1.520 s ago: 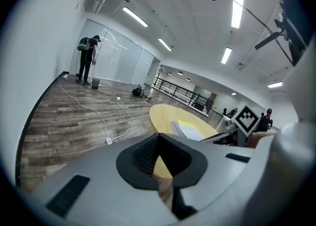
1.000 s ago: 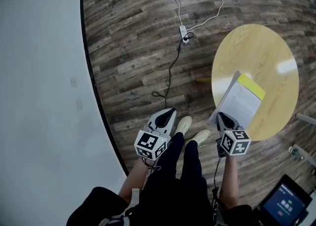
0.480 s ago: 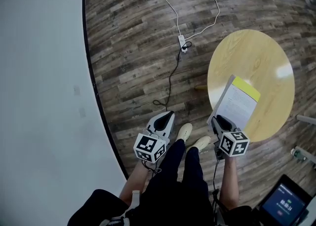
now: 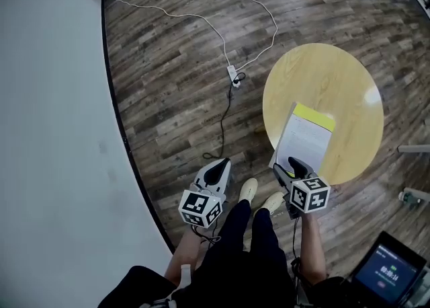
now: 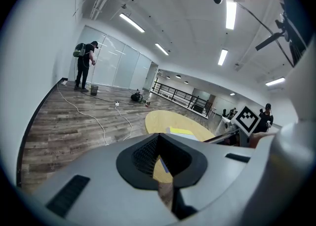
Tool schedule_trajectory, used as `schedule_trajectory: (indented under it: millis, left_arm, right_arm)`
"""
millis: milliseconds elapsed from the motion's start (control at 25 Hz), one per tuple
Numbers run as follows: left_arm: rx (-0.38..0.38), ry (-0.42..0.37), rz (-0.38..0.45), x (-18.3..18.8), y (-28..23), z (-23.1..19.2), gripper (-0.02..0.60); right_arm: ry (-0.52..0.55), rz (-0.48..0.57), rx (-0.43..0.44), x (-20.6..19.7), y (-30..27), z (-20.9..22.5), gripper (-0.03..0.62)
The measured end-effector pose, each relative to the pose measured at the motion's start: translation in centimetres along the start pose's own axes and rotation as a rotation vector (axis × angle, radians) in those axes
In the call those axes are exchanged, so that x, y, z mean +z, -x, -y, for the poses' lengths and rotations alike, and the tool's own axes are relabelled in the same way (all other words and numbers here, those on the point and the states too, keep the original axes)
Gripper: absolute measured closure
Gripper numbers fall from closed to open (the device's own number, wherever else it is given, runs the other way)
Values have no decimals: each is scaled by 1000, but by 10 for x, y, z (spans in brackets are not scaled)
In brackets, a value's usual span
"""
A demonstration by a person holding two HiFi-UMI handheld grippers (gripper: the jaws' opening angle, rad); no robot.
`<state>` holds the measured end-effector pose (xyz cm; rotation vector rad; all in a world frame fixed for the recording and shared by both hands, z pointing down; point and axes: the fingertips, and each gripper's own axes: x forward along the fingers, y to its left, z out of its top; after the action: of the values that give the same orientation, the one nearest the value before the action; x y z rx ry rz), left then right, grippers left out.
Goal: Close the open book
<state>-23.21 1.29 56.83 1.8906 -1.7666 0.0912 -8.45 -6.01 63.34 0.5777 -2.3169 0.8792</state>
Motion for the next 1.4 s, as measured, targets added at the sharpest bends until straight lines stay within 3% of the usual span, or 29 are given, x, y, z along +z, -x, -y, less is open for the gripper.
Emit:
schedule_trajectory:
  millis: [240,280,320,680,1400]
  left_arm:
    - [-45,-36,20,19,-5,29,583]
    - [-54,-44,25,22,-7,34,583]
    - [-64,-52,29,24,-8,40,583]
    - [-175,-116,42,44,-26,94,583]
    - [-433,-289,106,102,-68,227,583]
  right_arm:
    - [-3,99,-28,19,41,7,387]
    - [4,128,-44,23,51,10,533]
    - [12,152,-58,26,59,12,592]
    - [31,273,-156,43,127,31,592]
    - [-15,607,-447,64,300,87,592]
